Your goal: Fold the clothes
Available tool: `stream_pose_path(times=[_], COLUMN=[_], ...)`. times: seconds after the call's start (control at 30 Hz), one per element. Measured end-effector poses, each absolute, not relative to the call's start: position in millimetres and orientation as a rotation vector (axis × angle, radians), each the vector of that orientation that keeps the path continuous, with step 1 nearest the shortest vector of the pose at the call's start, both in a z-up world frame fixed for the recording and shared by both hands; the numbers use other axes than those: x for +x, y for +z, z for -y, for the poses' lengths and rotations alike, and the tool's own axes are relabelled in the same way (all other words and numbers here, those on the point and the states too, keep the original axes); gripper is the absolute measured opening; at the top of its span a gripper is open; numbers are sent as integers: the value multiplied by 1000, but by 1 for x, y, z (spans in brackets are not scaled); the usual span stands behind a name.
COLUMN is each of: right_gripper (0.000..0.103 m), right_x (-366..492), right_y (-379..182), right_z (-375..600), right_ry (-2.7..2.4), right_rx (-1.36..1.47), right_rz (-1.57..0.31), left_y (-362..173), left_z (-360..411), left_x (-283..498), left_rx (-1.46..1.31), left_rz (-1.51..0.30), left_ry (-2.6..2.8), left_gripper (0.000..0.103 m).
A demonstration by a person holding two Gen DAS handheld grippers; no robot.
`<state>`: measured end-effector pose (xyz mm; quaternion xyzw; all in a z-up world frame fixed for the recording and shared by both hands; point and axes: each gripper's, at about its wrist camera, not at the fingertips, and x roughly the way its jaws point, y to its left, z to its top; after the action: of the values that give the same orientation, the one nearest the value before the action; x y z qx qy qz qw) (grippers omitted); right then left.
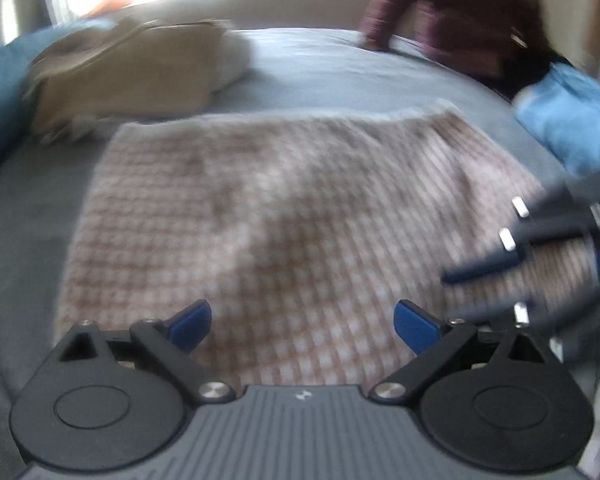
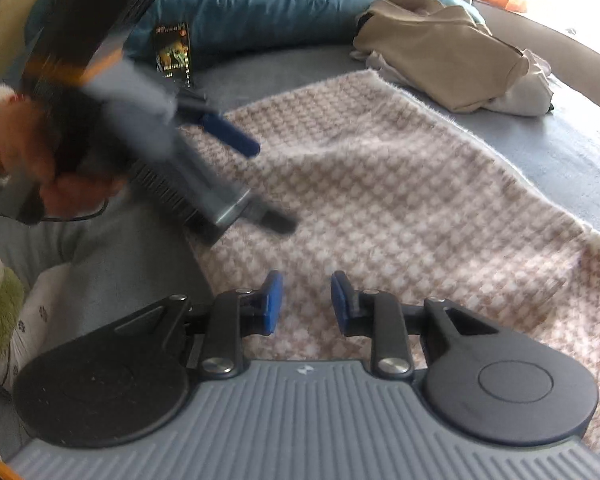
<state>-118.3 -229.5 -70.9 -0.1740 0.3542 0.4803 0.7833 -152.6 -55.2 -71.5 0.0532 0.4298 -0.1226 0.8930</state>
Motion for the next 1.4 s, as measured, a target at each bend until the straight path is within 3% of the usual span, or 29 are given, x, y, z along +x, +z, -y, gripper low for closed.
stream_pose_path(times=[0.2, 0.53, 0.6, 0.67, 0.9, 1.07, 1.27, 1.4], right_gripper=[24, 25, 25, 25, 25, 26, 26, 25], right_x=[-111, -60, -51, -37, -15, -2, 6, 27], right_y=[-89, -58, -58, -58, -60, -89, -65, -85], right_z=[227, 246, 247, 241, 229, 218, 222, 213], right_ry=[1018, 867, 828, 788, 722, 685, 687, 673], right_rx=[-426, -239, -227, -224, -213, -293, -244, -250], right_rz=[-850, -739, -729, -721, -701, -751, -710, -733], left_y=[-100, -60, -58, -59, -70, -87, -68, -84], left_z=[56, 31, 38, 46, 67, 67, 63, 58], left_x=[-171, -146, -129, -112, -72, -55, -47, -12], left_rx=[258, 111, 119, 144, 223, 199, 190, 134], left_rz=[-851, -740, -725, -705, -607, -657, -584, -704], left_ry=[-284, -369, -345, -323, -285, -263, -247, -190], left_gripper=[103, 100, 96, 82, 53, 54, 53, 54])
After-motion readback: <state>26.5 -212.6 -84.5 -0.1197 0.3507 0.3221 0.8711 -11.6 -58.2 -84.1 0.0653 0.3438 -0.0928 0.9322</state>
